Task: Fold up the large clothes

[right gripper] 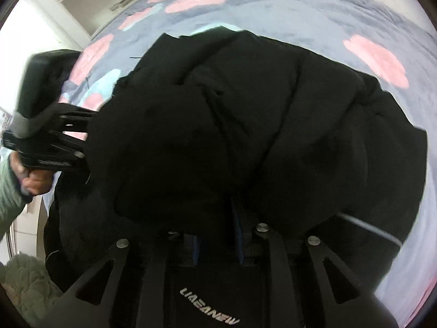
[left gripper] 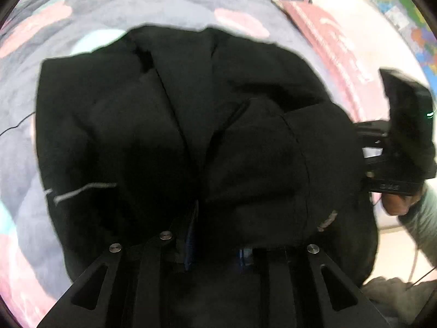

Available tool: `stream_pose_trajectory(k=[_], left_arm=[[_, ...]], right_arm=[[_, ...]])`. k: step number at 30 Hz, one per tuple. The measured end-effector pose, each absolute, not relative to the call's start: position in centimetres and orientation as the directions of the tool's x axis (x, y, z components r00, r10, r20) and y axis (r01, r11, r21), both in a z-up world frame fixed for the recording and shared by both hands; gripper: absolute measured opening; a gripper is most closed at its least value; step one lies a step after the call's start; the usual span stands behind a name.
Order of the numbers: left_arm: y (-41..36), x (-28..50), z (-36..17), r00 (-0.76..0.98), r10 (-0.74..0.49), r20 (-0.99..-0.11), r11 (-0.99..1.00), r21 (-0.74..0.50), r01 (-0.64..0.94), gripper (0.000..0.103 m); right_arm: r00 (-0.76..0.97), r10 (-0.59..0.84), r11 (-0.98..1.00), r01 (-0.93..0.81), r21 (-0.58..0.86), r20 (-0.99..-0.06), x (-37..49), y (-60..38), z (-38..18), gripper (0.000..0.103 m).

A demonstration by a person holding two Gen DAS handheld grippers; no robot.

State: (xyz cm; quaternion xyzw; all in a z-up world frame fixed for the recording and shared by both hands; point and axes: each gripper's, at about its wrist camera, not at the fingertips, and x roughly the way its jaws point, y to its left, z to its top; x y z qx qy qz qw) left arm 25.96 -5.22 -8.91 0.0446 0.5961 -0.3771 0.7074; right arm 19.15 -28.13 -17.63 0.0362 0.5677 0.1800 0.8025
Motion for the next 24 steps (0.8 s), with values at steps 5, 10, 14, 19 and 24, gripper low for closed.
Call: stream_pose_trajectory(k=[5, 10, 14, 19, 24], left_arm=[[-1.9, 24.2, -3.9, 0.022, -0.491, -0.871, 0.676, -0.365, 0.639, 0.044], [0.0, 25.4, 1.3, 0.095, -0.615, -0.783, 0.653, -0.437, 0.619, 0.045], [-0.6, 28.4, 2.4, 0.113, -0.725, -0.679, 0.618, -0.569, 0.543, 0.048], [-2.6, 29.1, 0.3, 0.124, -0.691, -0.712, 0.667, -0.563, 0.488, 0.048], [-5.5, 29.7, -7.2, 0.032, -0.530, -0.847, 0.792, -0.481, 0.375, 0.049]], right_arm=[[0.325, 0.330, 0.940, -0.197, 0.278, -0.886, 16.4, -31.2, -13.0, 0.050], [0.453, 0.357, 0.934, -0.174, 0.312, -0.817, 16.3, -32.0, -6.6, 0.052], [0.481, 0.338, 0.940, -0.133, 0.314, -0.809, 19.7, -29.0, -6.2, 0.052], [0.355, 0.306, 0.952, -0.088, 0.295, -0.883, 20.7, -25.6, -11.9, 0.052], [0.226, 0.265, 0.961, 0.013, 0.275, -0.937, 18.9, -25.3, -19.4, 0.052]])
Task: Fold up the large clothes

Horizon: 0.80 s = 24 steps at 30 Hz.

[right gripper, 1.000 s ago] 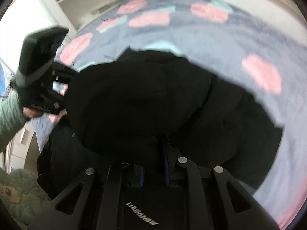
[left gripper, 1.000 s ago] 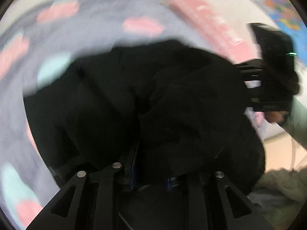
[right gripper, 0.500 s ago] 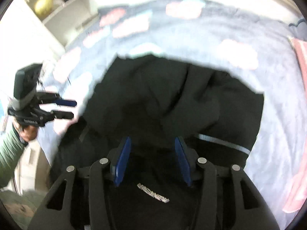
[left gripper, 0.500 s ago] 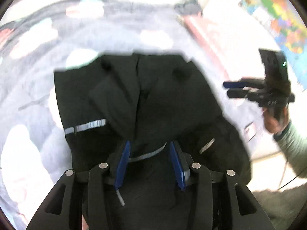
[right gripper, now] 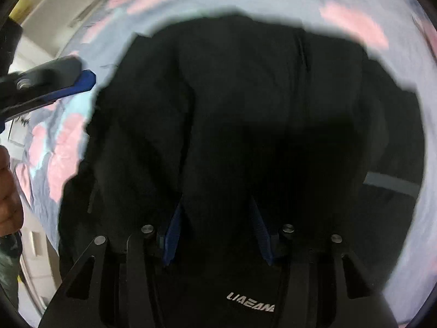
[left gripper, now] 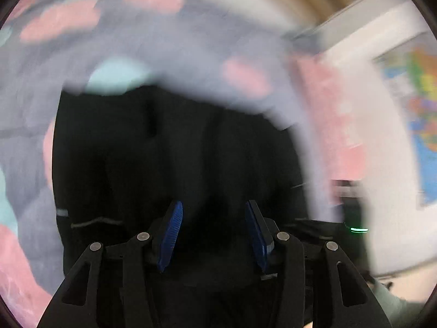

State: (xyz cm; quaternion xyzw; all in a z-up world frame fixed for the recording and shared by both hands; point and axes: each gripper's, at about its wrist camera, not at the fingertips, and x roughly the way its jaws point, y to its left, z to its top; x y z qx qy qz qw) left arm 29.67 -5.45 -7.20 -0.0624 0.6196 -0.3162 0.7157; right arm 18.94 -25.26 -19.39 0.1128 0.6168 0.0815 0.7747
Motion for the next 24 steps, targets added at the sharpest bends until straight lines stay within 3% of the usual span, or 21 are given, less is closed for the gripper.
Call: stream_pose_trajectory(k=[4, 8, 12, 17, 20, 24], left_arm=[[-6.8, 28.5, -11.5, 0.045, -0.444, -0.895, 0.833, -0.393, 0.389, 0.048], [-8.6, 28.5, -11.8, 0.074, -0.355, -0.932, 0.865, -0.298, 0.404, 0.049], [-7.4, 27.8, -9.8, 0.090, -0.416, -0.905, 0.853, -0.353, 0.384, 0.049], [-6.1, 25.5, -8.2, 0.064, -0.532, -0.844, 0.788, -0.467, 0.401, 0.053], [-7.1, 24.9, -12.1, 0.020, -0.420, -0.907, 0.829, -0.374, 0.415, 0.055], [-7.5, 25.8, -13.5, 0.006, -0.416, -0.909, 0.839, -0.381, 0.390, 0.055]], right_arm=[[0.264, 0.319, 0.938, 0.051, 0.344, -0.910, 17.6, -26.7, -19.6, 0.052], [0.324, 0.289, 0.945, 0.053, 0.322, -0.901, 16.3, -27.3, -17.1, 0.052], [0.407, 0.194, 0.972, 0.046, 0.233, -0.892, 15.7, -26.5, -14.3, 0.052], [0.332, 0.171, 0.974, 0.087, 0.210, -0.928, 15.8, -26.4, -18.6, 0.052], [0.327, 0.158, 0.976, 0.091, 0.198, -0.932, 16.0, -26.4, -20.0, 0.052], [0.334, 0.147, 0.980, 0.075, 0.182, -0.931, 15.8, -26.0, -20.6, 0.051]])
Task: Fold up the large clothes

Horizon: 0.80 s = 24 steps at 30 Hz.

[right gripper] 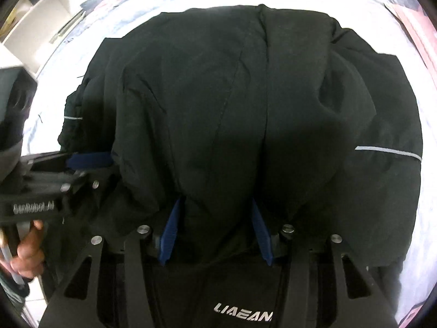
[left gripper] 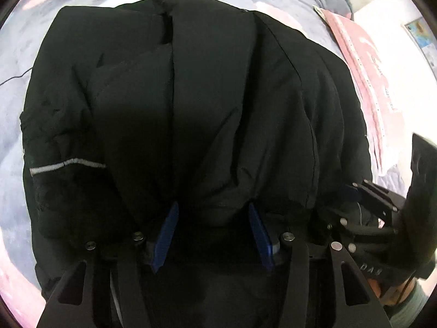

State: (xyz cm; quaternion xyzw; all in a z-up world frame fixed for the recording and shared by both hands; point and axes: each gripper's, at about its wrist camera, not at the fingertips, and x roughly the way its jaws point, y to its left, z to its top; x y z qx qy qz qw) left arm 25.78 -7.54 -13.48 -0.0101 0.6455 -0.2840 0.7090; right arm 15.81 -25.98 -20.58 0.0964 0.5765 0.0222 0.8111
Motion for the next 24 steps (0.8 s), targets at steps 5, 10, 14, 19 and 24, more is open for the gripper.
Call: stream_pose_trajectory(k=[5, 10, 14, 19, 24], left_arm=[[-5.6, 25.9, -10.6, 0.005, -0.497, -0.868, 0.813, -0.464, 0.353, 0.055], [-5.3, 24.7, -4.6, 0.072, -0.581, -0.811, 0.749, -0.498, 0.438, 0.055], [-7.5, 25.5, -2.7, 0.079, -0.673, -0.736, 0.666, -0.555, 0.499, 0.055], [-10.1, 27.3, -11.0, 0.030, -0.466, -0.884, 0.811, -0.414, 0.413, 0.055], [-9.6, 28.0, -12.9, 0.014, -0.484, -0.875, 0.823, -0.449, 0.349, 0.055]], right_arm=[[0.337, 0.231, 0.958, 0.086, 0.274, -0.913, 14.1, -27.4, -18.6, 0.052], [0.450, 0.209, 0.967, 0.040, 0.253, -0.868, 13.1, -28.6, -12.6, 0.053], [0.535, 0.149, 0.982, 0.022, 0.190, -0.831, 17.2, -28.8, -9.3, 0.053], [0.419, 0.053, 0.995, 0.050, 0.081, -0.907, 22.4, -28.9, -15.6, 0.051], [0.376, 0.110, 0.979, 0.116, 0.165, -0.920, 22.3, -30.5, -18.9, 0.050]])
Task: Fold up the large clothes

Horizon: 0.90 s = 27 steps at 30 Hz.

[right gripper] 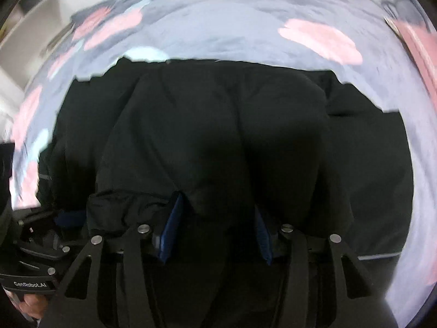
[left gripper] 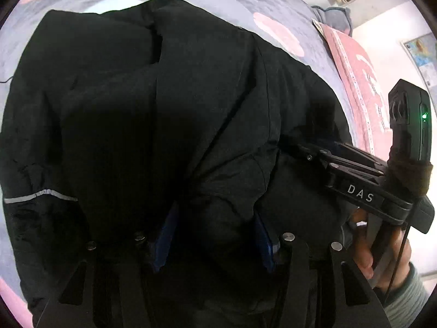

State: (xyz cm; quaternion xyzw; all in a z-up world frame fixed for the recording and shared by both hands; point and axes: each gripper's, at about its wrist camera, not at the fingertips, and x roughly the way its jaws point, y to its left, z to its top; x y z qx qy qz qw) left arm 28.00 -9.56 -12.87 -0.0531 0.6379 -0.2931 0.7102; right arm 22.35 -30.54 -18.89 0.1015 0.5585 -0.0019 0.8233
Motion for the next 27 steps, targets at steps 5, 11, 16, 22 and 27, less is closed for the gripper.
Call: stream_pose_trajectory(k=[5, 11, 16, 22, 27], left_arm=[[-8.8, 26.0, -9.3, 0.044, -0.503, -0.863, 0.803, -0.448, 0.394, 0.055], [-0.5, 22.3, -5.2, 0.101, -0.514, -0.852, 0.813, -0.446, 0.375, 0.055], [7.7, 19.1, -4.7, 0.125, -0.434, -0.892, 0.884, -0.396, 0.247, 0.055], [15.7, 14.1, -8.0, 0.057, -0.393, -0.918, 0.919, -0.389, 0.067, 0.055], [19.3, 10.0, -10.8, -0.035, -0.408, -0.912, 0.913, -0.407, -0.021, 0.055]], right_arm=[[0.389, 0.115, 0.982, 0.096, 0.164, -0.914, 21.0, -30.1, -16.3, 0.053], [0.430, 0.170, 0.973, 0.070, 0.220, -0.887, 14.9, -31.0, -11.8, 0.064], [0.402, 0.139, 0.980, 0.078, 0.185, -0.905, 7.6, -32.6, -10.5, 0.065], [0.333, 0.091, 0.971, 0.180, 0.158, -0.938, 3.2, -35.8, -12.3, 0.065], [0.271, 0.117, 0.929, 0.310, 0.202, -0.956, -0.8, -39.5, -14.2, 0.065]])
